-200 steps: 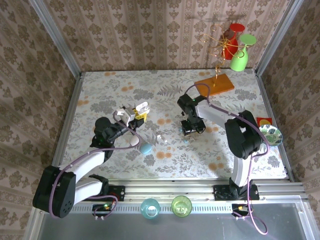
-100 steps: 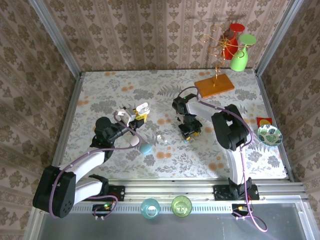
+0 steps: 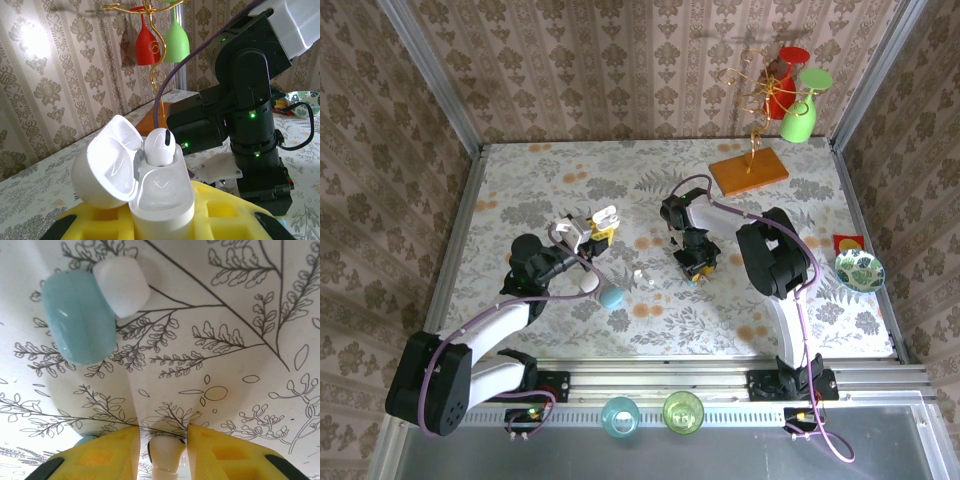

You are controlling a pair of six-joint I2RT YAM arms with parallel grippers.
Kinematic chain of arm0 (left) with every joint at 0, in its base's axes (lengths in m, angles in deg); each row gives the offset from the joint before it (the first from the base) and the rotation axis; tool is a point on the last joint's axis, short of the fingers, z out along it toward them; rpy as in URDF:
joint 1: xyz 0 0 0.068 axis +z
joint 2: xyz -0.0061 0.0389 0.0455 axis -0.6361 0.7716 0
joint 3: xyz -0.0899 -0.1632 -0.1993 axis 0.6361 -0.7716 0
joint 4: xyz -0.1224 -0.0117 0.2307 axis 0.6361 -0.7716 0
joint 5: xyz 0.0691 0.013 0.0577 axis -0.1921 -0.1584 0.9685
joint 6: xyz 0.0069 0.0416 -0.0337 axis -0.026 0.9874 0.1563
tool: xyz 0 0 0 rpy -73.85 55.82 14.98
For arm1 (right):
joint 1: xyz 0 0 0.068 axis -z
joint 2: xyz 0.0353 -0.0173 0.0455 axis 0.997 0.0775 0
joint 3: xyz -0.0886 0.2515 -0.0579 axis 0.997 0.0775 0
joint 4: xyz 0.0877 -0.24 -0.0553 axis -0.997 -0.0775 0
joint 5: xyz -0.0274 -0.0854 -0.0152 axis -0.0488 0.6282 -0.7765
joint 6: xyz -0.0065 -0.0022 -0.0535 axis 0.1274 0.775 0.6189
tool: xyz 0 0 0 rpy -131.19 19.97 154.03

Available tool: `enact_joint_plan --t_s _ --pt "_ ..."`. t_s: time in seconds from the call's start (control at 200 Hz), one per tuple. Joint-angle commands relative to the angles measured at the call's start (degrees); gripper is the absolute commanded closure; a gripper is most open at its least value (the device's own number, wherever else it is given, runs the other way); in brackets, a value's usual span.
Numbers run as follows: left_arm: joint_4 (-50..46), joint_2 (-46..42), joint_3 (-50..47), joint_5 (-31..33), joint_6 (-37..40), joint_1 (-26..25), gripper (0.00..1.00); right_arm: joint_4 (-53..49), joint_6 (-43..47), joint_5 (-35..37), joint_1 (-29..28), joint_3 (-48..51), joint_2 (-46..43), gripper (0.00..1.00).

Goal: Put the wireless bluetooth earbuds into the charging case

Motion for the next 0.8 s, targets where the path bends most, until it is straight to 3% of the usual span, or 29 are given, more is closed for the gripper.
enact_joint_plan --t_s 0.0,0.52,0.795 --pt "0.71 -0.57 -0.04 -0.02 1.32 -0.33 1.00 -4.23 1.23 1.62 -0.24 0.74 0.58 0.66" --pt "0.62 -0.32 0.06 -0.02 1.25 -0.33 1.00 -5.27 1.58 1.36 -0.77 0.91 -1.23 0.62" --pt "0.67 -0.22 0.07 -0.02 1.16 -0.37 1.00 -2.56 2.11 0.70 -0.59 1.69 0.62 0.66"
